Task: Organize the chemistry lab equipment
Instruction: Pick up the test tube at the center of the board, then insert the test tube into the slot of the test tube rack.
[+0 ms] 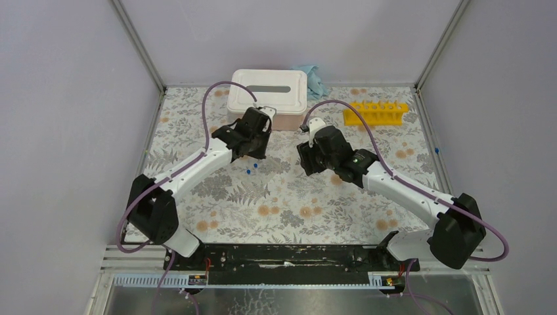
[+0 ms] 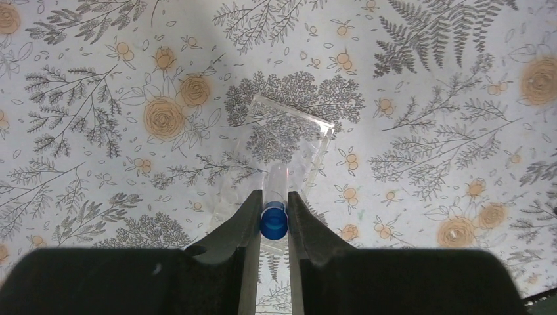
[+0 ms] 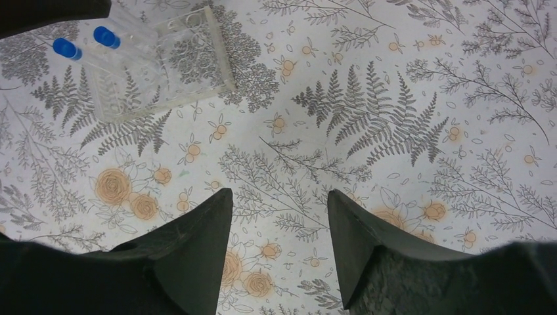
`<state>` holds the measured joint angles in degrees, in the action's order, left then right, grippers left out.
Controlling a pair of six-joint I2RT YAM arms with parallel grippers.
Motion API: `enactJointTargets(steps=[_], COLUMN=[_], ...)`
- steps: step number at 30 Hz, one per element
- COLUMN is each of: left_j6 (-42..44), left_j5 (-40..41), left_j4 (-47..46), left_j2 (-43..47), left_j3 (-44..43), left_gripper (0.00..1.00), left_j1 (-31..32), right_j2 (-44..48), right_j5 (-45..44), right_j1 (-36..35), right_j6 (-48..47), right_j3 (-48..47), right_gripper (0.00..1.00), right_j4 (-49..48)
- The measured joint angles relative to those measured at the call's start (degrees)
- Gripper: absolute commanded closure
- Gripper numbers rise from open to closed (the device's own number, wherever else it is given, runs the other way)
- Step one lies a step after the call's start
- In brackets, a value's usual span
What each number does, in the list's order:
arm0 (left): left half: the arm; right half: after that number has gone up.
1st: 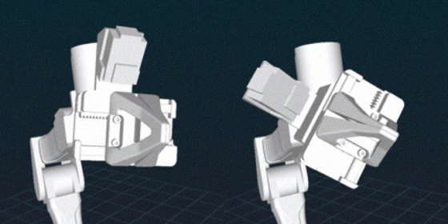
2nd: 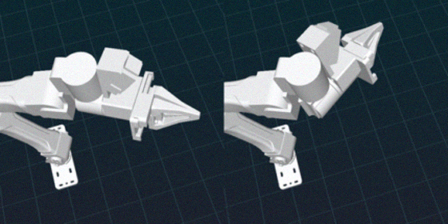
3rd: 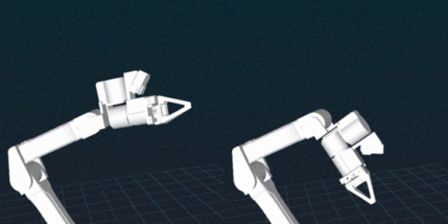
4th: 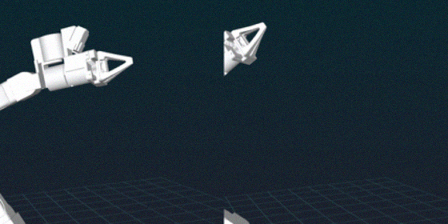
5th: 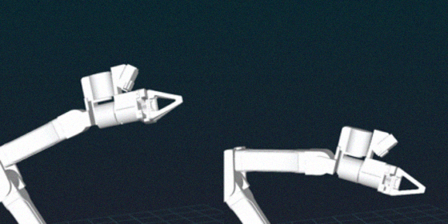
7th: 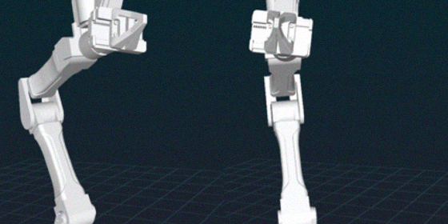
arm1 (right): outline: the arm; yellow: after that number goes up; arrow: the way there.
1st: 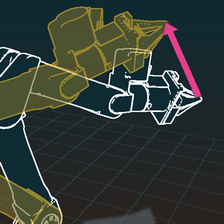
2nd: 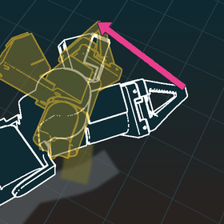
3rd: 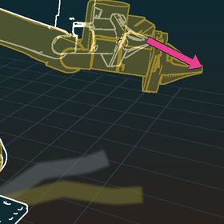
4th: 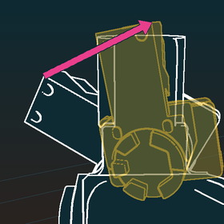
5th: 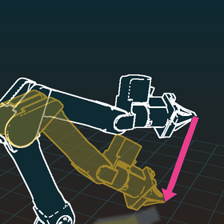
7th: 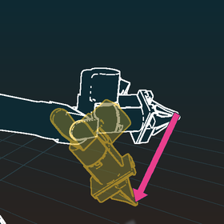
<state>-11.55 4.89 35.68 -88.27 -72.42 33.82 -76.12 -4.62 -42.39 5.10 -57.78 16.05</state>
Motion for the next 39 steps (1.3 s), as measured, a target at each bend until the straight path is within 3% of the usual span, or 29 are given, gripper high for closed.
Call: enactJointTargets(steps=[11,39], left_j6=[1.0,1.1], left_j5=[3.0,3.0], left_j4=[0.3,-2.6], left_j2=[-2.8,-4.7], left_j3=[0.0,2.9], left_gripper=[0.90,0.89], left_j1=[0.7,1.0], right_j2=[-1.6,-1.6], right_j5=[-3.9,-5.9], right_j1=[0.0,0.0], right_j6=[1.9,2.5], right_j3=[0.6,1.4], right_gripper=[0.24,0.23], right_j4=[0.5,1.3])
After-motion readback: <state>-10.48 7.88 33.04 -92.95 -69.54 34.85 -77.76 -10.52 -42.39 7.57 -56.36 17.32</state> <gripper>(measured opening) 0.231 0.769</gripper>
